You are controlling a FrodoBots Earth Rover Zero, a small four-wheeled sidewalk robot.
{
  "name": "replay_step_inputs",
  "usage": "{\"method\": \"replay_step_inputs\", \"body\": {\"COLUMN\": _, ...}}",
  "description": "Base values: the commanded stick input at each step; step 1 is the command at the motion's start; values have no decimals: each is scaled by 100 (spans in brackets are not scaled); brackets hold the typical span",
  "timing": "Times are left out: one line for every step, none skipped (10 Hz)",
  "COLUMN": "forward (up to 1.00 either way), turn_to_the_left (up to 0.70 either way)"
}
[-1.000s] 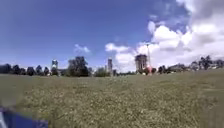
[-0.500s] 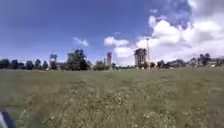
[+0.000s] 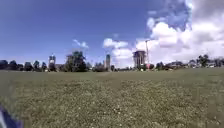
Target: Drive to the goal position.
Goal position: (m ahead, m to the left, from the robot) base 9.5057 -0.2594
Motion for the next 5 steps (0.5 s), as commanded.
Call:
{"method": "replay_step_inputs", "body": {"forward": 70, "turn_to_the_left": 0}}
{"method": "replay_step_inputs", "body": {"forward": 70, "turn_to_the_left": 0}}
{"method": "replay_step_inputs", "body": {"forward": 70, "turn_to_the_left": 0}}
{"method": "replay_step_inputs", "body": {"forward": 70, "turn_to_the_left": 0}}
{"method": "replay_step_inputs", "body": {"forward": 70, "turn_to_the_left": 0}}
